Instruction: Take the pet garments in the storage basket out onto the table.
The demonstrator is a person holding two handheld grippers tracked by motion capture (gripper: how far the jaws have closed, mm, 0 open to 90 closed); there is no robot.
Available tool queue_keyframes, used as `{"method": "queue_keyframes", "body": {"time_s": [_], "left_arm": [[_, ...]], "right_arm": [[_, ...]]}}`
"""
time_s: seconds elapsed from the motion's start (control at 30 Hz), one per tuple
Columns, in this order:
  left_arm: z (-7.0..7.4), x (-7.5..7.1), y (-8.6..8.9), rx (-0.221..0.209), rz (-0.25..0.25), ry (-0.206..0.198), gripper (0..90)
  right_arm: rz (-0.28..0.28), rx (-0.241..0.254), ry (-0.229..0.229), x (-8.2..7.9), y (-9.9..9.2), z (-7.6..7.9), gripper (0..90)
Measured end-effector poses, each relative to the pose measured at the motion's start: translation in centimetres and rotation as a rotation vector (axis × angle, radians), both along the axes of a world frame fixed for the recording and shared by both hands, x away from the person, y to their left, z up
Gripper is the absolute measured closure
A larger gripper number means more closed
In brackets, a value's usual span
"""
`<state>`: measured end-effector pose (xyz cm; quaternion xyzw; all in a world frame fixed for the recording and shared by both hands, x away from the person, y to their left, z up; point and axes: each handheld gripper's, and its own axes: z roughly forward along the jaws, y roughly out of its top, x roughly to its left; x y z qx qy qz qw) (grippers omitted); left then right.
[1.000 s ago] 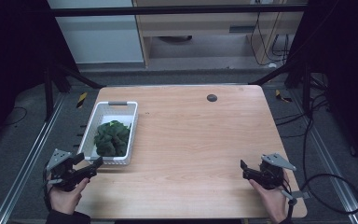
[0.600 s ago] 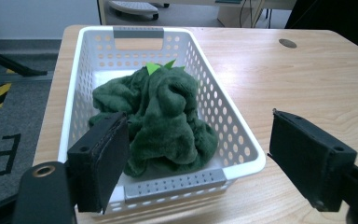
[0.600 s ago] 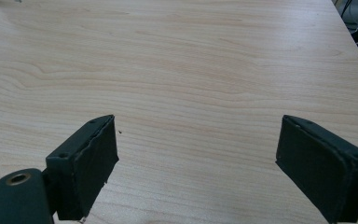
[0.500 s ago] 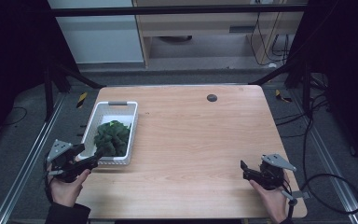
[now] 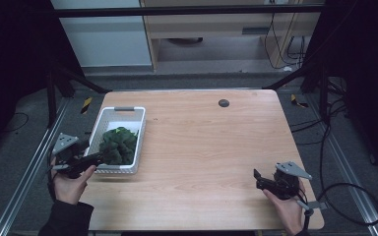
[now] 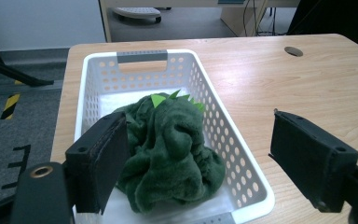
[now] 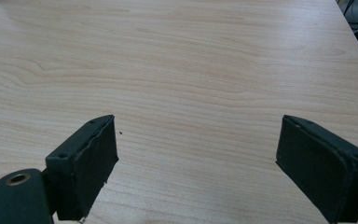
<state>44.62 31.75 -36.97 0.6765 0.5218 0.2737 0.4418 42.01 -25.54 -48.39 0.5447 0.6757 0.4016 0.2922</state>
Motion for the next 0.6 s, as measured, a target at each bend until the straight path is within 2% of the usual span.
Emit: {"method": "queue_keyframes", "body": {"time_s": [0.17,0.33,0.43,0.47,0.6], "left_arm": [[0.3,0.6,-0.4,0.013,-0.011,0.008,17.8],[0.8,1.9,-0.4,0.036,-0.022,0.033,17.6],[1.1,2.4,-0.3,0.035,-0.029,0.043,17.6],[1.3,2.8,-0.3,0.053,-0.028,0.054,17.6],[1.7,3.4,-0.2,0.069,-0.033,0.069,17.6]], "right_arm": [[0.001,-0.008,0.000,0.0,0.1,0.0,12.2],[0.003,-0.010,-0.001,0.1,0.1,0.0,12.1],[0.003,-0.008,0.000,0.1,0.1,0.0,12.1],[0.001,-0.002,0.004,0.1,0.1,0.0,12.0],[0.001,-0.004,0.002,0.1,0.1,0.1,12.0]]}}
